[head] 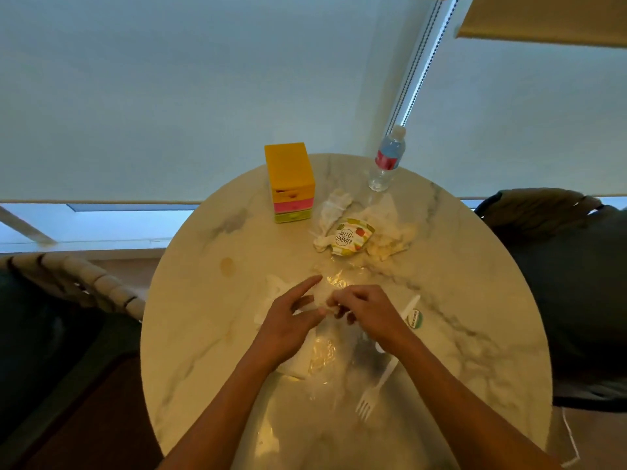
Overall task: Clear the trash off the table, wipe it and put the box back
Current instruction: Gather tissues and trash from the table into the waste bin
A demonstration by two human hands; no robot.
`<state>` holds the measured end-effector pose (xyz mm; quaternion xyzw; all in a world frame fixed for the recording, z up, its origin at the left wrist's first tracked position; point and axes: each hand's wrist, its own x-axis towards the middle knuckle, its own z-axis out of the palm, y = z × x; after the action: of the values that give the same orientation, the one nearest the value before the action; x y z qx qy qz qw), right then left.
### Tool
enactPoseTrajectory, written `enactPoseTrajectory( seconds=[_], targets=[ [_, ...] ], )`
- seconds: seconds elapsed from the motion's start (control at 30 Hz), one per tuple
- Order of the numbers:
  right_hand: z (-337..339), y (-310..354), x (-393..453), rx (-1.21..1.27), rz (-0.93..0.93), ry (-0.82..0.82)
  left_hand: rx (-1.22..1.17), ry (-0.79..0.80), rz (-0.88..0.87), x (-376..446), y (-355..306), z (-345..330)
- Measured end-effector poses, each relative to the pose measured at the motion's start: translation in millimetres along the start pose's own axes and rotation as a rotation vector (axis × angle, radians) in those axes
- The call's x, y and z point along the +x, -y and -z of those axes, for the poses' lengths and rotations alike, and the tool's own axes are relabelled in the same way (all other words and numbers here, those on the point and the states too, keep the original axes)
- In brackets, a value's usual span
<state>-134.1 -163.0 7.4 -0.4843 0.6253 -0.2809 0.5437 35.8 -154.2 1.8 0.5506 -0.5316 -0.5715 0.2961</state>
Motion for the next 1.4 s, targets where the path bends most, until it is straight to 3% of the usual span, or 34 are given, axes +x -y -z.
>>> enactPoseTrajectory(
  seconds=[0.13,0.17,0.23,0.3,0.33,0.53,0.67,0.8,1.03,1.4],
  targets=[
    [8,8,15,0.099,-0.027,0.156,-0.041,-0.029,-0.031,14,0,2],
    [15,9,24,0.094,-0.014,0.094,-0.05,-0.075,-0.024,17,1,2],
    [33,6,49,0.027,0.027,-0.191,-0.08,-0.14,0.008,22,4,3],
    [54,3,74,-0.137,0.04,-0.487,-0.108,-0.171,0.031,23,6,4],
    [64,0,84,-0.228,0.023,-0.545,-0.104,-0.181,0.04,23,7,4],
    [89,-22,127,-0.588,-0.098,-0.423,-0.051,-0.225,0.087,16,16,2],
    [81,-25,121,-0.427,0.035,-0.591,-0.016,-0.223,0.073,10,14,10],
    [79,-26,91,-0.227,0.093,-0.638,-0.026,-0.223,0.062,6,5,7],
    [111,-41,7,0.073,0.114,-0.528,-0.078,-0.237,0.093,-11,-11,-58],
    [211,-117,-141,0.367,0.038,-0.449,-0.117,-0.183,0.085,-80,-18,-231]
  ],
)
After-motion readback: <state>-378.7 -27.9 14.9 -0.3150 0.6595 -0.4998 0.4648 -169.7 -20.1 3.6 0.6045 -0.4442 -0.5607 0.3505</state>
